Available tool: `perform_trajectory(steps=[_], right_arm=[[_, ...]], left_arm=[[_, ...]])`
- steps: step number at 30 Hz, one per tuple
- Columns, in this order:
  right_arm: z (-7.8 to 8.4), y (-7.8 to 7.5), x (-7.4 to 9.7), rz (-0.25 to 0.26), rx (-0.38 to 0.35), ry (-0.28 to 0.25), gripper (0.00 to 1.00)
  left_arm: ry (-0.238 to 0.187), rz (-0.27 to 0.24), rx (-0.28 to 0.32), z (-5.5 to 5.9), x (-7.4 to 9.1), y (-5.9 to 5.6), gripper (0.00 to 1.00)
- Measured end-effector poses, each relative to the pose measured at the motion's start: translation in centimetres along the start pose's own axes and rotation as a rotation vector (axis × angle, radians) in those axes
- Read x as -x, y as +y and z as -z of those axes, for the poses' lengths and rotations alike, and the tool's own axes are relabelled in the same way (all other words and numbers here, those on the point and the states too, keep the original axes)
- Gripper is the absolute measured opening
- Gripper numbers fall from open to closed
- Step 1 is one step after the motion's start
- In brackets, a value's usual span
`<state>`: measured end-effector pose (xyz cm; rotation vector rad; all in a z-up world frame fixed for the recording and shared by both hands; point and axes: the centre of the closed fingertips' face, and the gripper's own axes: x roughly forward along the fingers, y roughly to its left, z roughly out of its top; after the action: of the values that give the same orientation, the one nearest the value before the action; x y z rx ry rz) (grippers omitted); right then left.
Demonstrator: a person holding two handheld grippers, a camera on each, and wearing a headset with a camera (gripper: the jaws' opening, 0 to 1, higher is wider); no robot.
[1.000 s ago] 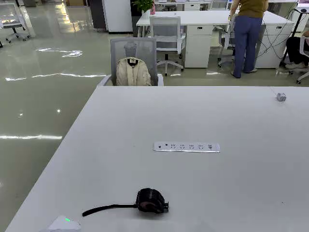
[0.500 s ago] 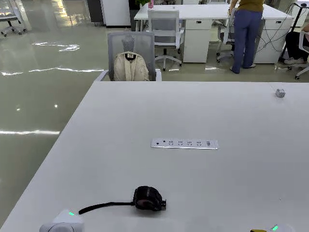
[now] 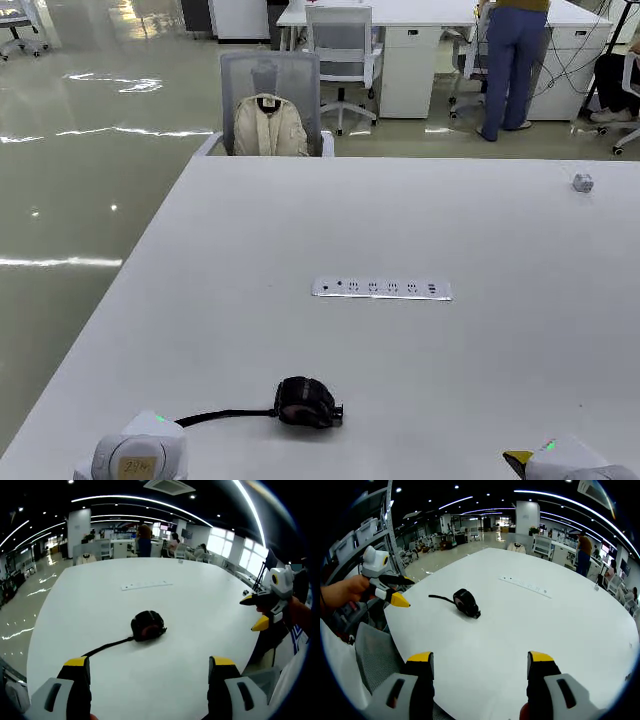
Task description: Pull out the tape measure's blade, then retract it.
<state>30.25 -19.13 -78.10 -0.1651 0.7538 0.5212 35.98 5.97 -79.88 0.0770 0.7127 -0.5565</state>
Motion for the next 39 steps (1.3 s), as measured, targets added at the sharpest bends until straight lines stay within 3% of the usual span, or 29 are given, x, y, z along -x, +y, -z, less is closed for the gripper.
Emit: perform_trajectory(steps=[39], right_arm=[[-1.1, -0.6, -4.4, -0.056, 0.084, 0.048, 0.75]], left_arm=[[0.035, 0.046, -0.05, -0.4, -3.6, 0.6, 0.92]])
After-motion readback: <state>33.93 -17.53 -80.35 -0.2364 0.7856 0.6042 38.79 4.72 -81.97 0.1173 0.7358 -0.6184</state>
